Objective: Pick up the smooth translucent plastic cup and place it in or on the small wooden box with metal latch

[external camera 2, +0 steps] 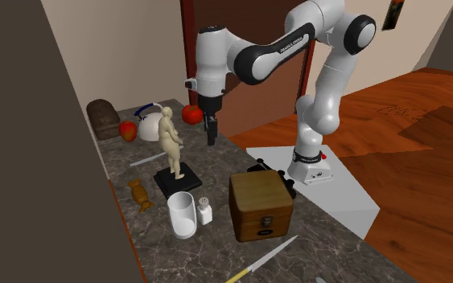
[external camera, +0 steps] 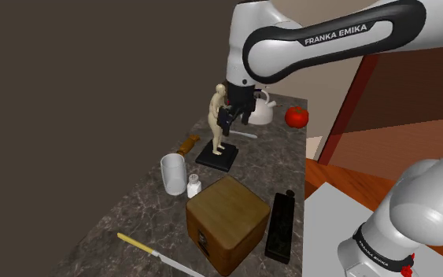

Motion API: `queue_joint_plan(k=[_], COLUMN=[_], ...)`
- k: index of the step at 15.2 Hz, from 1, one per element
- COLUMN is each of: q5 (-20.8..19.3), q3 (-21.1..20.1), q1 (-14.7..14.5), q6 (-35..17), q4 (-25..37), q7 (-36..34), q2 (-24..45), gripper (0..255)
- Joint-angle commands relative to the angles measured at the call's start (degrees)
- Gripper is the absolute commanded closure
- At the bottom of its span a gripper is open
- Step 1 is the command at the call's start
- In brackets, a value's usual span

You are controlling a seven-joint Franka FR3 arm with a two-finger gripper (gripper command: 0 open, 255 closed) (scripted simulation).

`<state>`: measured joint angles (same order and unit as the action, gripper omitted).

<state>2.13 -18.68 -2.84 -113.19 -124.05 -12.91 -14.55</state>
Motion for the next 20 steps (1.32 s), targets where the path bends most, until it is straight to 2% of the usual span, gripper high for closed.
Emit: queue_joint_plan(k=[1, 8, 14, 20], q5=[-1.1, -7.8, -14.6, -15.8], q3=[-1.7, -5.8, -6.5, -6.0], q1=[-0.4, -2.7, -7.3, -7.7], q6=[-1.3, -4.4, -4.2, -7.4], q4=[2.4, 12.4, 24.2, 22.9], q7=[-2.6, -11.6, -18.5, -19.3], q2=[3.9, 18.8, 32.6, 34.6], gripper=[0, 0, 0, 0])
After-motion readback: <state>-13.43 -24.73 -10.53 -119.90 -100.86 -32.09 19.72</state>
